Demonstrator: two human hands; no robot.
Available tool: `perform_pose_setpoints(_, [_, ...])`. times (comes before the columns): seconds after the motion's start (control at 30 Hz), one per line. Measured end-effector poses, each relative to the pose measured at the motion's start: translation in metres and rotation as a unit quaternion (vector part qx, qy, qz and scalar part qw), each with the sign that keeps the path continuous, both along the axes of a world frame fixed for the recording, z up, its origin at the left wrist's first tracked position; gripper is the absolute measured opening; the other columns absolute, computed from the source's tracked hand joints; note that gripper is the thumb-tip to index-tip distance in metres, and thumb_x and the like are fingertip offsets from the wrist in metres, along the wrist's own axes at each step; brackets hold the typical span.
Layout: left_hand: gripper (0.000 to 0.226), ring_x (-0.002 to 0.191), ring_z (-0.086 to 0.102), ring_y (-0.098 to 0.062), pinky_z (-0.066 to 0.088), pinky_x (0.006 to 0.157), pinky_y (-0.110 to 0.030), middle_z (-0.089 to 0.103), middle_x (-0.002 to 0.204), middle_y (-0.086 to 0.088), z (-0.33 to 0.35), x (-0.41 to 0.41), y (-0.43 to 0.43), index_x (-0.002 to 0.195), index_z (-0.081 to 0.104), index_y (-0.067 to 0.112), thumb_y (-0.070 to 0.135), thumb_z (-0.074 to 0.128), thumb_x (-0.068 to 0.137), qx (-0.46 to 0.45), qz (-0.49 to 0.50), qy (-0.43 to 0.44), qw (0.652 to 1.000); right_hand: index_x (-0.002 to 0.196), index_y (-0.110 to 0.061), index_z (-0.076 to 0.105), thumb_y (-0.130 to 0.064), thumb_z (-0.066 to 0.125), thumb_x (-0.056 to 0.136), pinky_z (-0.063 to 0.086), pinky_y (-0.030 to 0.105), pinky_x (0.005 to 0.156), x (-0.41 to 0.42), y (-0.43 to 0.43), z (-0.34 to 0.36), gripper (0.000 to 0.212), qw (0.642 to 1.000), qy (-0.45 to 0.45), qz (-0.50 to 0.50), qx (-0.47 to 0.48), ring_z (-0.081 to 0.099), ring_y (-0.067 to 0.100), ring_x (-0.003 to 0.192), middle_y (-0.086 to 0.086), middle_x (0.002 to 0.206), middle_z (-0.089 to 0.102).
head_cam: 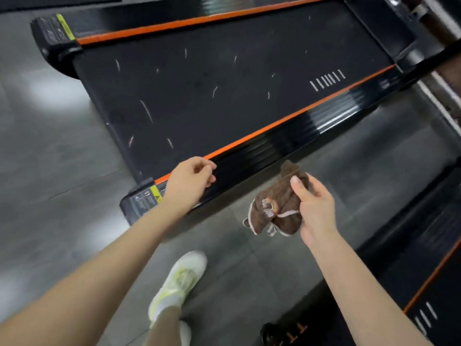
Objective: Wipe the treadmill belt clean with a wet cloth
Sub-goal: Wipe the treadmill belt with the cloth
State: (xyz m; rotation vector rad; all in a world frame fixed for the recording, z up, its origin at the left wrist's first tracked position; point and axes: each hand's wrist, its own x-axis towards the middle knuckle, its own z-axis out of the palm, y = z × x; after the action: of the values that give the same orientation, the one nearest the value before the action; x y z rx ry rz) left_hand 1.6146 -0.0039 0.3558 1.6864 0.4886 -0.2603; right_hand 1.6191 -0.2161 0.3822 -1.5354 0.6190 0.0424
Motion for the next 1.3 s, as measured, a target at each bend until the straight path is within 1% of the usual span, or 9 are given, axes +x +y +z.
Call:
perform_pose_setpoints(0.13, [0.021, 0.079, 0.06, -0.019, 0.048, 0.078, -0.032, 0.068, 0.082, 0.004, -0.052, 0.069, -0.008, 0.085, 0.064, 0.024, 0.015, 0.046, 0.092, 0.116, -0.006, 0.026, 0.993, 0.096, -0.017, 0.067, 0.0, 0.055, 0.093, 0.056, 0.032, 0.082, 0.121, -0.036, -0.037, 0.021, 0.997, -0.045, -0.033, -0.058, 0.067, 0.019, 0.088, 0.007, 0.099, 0.07])
perform_pose_setpoints(0.27, [0.023, 0.085, 0.056, -0.02, 0.037, 0.073, -0.027, 0.067, 0.1, -0.002, -0.102, 0.152, -0.034, 0.101, 0.066, 0.017, 0.013, 0.044, 0.093, 0.196, -0.021, 0.046, 0.979, 0.092, -0.022, 0.061, 0.001, 0.055, 0.093, 0.052, 0.023, 0.082, 0.245, -0.068, -0.074, 0.024, 0.981, -0.089, -0.068, -0.156, 0.063, 0.007, 0.082, -0.005, 0.091, 0.065])
perform_pose_setpoints(0.47, [0.028, 0.112, 0.049, -0.026, 0.035, 0.089, -0.025, 0.06, 0.119, -0.005, -0.176, 0.26, -0.091, 0.117, 0.063, 0.011, 0.012, 0.048, 0.093, 0.286, -0.063, -0.024, 0.956, 0.119, -0.013, 0.061, -0.007, 0.053, 0.093, 0.045, 0.012, 0.091, 0.409, -0.124, -0.121, 0.027, 0.936, -0.171, -0.087, -0.294, 0.06, 0.008, 0.106, -0.002, 0.115, 0.064])
perform_pose_setpoints(0.53, [0.03, 0.115, 0.05, -0.028, 0.034, 0.098, -0.031, 0.061, 0.122, -0.007, -0.197, 0.291, -0.112, 0.12, 0.061, 0.009, 0.012, 0.05, 0.092, 0.306, -0.08, -0.052, 0.947, 0.133, -0.02, 0.052, -0.019, 0.057, 0.091, 0.041, 0.014, 0.098, 0.456, -0.149, -0.138, 0.042, 0.924, -0.153, -0.007, -0.35, 0.053, 0.006, 0.115, -0.005, 0.128, 0.057])
perform_pose_setpoints(0.6, [0.034, 0.121, 0.048, -0.032, 0.03, 0.106, -0.034, 0.059, 0.128, -0.01, -0.215, 0.323, -0.135, 0.124, 0.059, 0.007, 0.012, 0.054, 0.091, 0.316, -0.094, -0.07, 0.941, 0.146, -0.032, 0.033, -0.043, 0.061, 0.08, 0.034, 0.032, 0.111, 0.498, -0.17, -0.163, 0.072, 0.91, -0.092, 0.131, -0.383, 0.043, 0.011, 0.13, -0.003, 0.145, 0.043])
perform_pose_setpoints(0.73, [0.042, 0.13, 0.04, -0.04, 0.028, 0.11, -0.051, 0.051, 0.137, -0.015, -0.246, 0.395, -0.174, 0.132, 0.054, 0.01, 0.017, 0.058, 0.091, 0.386, -0.098, -0.083, 0.914, 0.149, -0.031, 0.027, -0.048, 0.054, 0.089, 0.024, 0.046, 0.114, 0.562, -0.194, -0.215, 0.067, 0.798, -0.019, 0.276, -0.535, 0.027, 0.026, 0.141, 0.013, 0.154, 0.026])
perform_pose_setpoints(0.9, [0.056, 0.138, 0.022, -0.043, 0.011, 0.109, -0.065, 0.033, 0.148, -0.022, -0.283, 0.472, -0.213, 0.145, 0.033, 0.011, 0.04, 0.034, 0.097, 0.484, -0.064, 0.024, 0.873, 0.146, -0.034, 0.033, -0.07, 0.036, 0.084, 0.022, 0.062, 0.108, 0.616, -0.21, -0.274, 0.072, 0.589, -0.117, 0.489, -0.632, 0.024, 0.039, 0.14, 0.019, 0.154, 0.024])
perform_pose_setpoints(0.97, [0.06, 0.139, 0.017, -0.045, 0.006, 0.108, -0.067, 0.028, 0.149, -0.024, -0.298, 0.48, -0.222, 0.145, 0.033, 0.01, 0.043, 0.029, 0.095, 0.511, -0.05, 0.06, 0.856, 0.144, -0.034, 0.037, -0.072, 0.036, 0.082, 0.025, 0.065, 0.104, 0.632, -0.215, -0.295, 0.072, 0.552, -0.164, 0.544, -0.61, 0.028, 0.042, 0.138, 0.018, 0.153, 0.028])
perform_pose_setpoints(1.3, [0.059, 0.139, 0.016, -0.045, 0.004, 0.11, -0.066, 0.028, 0.149, -0.024, -0.305, 0.489, -0.229, 0.144, 0.036, 0.014, 0.044, 0.03, 0.093, 0.549, -0.02, 0.073, 0.833, 0.136, -0.032, 0.048, -0.061, 0.046, 0.088, 0.016, 0.062, 0.111, 0.658, -0.227, -0.324, 0.056, 0.561, -0.278, 0.548, -0.555, 0.027, 0.042, 0.138, 0.016, 0.148, 0.037])
